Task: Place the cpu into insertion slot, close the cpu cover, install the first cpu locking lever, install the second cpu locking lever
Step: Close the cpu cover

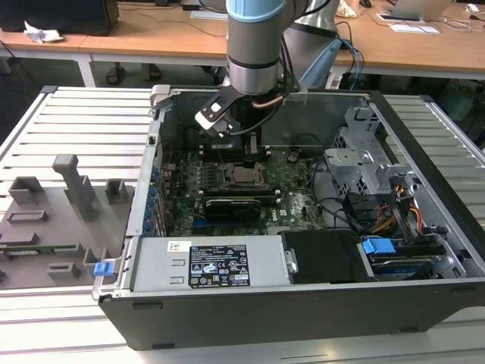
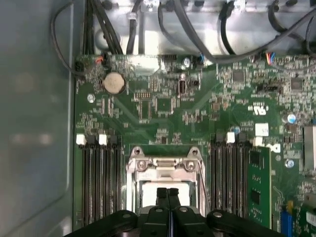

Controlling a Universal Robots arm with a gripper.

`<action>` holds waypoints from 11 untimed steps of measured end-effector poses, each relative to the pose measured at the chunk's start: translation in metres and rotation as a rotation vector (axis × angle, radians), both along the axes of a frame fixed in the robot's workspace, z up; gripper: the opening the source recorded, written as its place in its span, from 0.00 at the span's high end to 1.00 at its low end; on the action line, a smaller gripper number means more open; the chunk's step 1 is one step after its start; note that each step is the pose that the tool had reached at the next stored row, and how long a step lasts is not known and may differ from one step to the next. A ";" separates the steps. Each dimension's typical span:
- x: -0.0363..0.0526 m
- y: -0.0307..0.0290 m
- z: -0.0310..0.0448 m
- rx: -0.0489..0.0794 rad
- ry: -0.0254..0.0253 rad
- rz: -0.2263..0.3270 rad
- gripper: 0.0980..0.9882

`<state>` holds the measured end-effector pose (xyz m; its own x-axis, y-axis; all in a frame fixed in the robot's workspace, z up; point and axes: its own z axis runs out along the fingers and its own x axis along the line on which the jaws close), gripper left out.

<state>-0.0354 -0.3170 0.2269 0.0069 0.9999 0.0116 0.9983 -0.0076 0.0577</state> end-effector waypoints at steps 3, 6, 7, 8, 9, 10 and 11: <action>-0.0076 0.0000 -0.0029 0.000 0.0001 0.003 0.99; -0.0134 0.0000 -0.0083 0.000 0.0008 0.007 0.99; -0.0157 0.0000 -0.0110 0.000 0.0009 0.009 0.99; -0.0179 -0.0001 -0.0119 0.001 0.0010 0.010 0.99; -0.0195 0.0000 -0.0125 0.001 0.0009 0.010 0.99; -0.0204 0.0000 -0.0131 0.001 0.0008 0.010 0.99; -0.0213 0.0000 -0.0138 0.001 0.0008 0.010 0.99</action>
<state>-0.0567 -0.3170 0.2131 -0.0034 0.9999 0.0128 0.9984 0.0027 0.0569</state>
